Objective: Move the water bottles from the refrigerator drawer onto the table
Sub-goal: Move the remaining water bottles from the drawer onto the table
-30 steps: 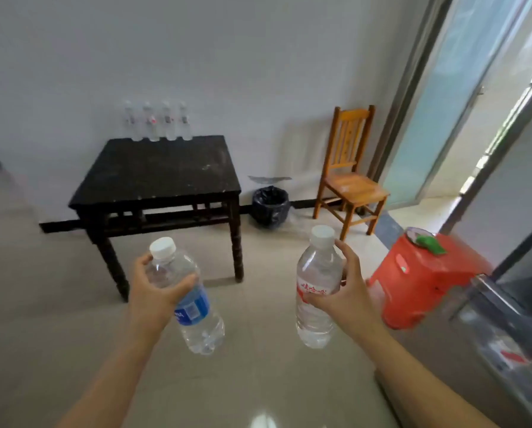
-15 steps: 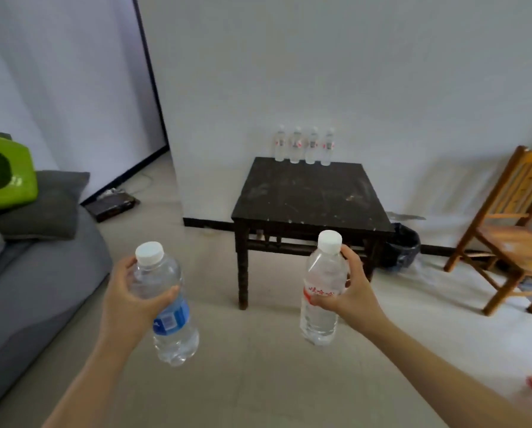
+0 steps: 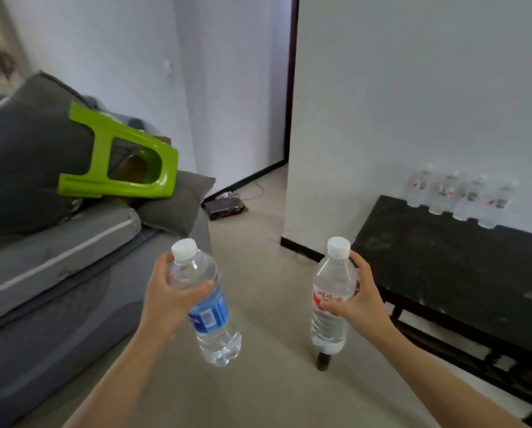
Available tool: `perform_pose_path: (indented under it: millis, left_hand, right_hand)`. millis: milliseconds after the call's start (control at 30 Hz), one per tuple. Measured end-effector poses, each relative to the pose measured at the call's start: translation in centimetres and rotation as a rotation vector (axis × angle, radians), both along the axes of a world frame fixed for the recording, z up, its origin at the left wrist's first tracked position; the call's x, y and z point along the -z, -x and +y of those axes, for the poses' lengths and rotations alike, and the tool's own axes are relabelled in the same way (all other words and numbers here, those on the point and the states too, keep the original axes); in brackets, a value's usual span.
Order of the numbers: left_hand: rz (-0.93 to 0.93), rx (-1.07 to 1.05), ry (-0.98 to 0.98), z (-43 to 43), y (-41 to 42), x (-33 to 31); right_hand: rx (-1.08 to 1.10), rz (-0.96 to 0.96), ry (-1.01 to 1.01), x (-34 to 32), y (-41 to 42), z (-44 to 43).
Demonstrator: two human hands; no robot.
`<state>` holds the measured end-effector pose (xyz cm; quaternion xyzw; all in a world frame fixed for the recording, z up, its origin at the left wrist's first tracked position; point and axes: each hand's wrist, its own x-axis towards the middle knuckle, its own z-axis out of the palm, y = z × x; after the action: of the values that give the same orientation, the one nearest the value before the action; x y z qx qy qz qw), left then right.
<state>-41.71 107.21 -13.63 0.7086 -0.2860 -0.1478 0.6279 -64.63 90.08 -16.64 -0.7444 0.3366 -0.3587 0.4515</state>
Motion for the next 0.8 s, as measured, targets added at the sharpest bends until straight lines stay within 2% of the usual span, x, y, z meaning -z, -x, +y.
perform_pose_path:
  millis: [200,433,633,800]
  left_hand:
    - [0.021,-0.107,0.039,-4.9,-6.2,0.3]
    - [0.063,-0.078,0.03,-12.8,-14.9,2.5]
    - [0.035,0.069,0.038,-23.2,-24.6,1.9]
    - [0.032,0.164,0.027,-32.0,-27.8,2.3]
  right_hand:
    - [-0.108,0.021,-0.008,1.2,-8.6,-7.0]
    - [-0.116,0.054,0.021,2.1,-16.6,-14.0]
    - [0.076,0.051,-0.022,1.1,-23.5,-21.4]
    - [0.225,0.102,-0.091,1.0,-24.5,-25.5]
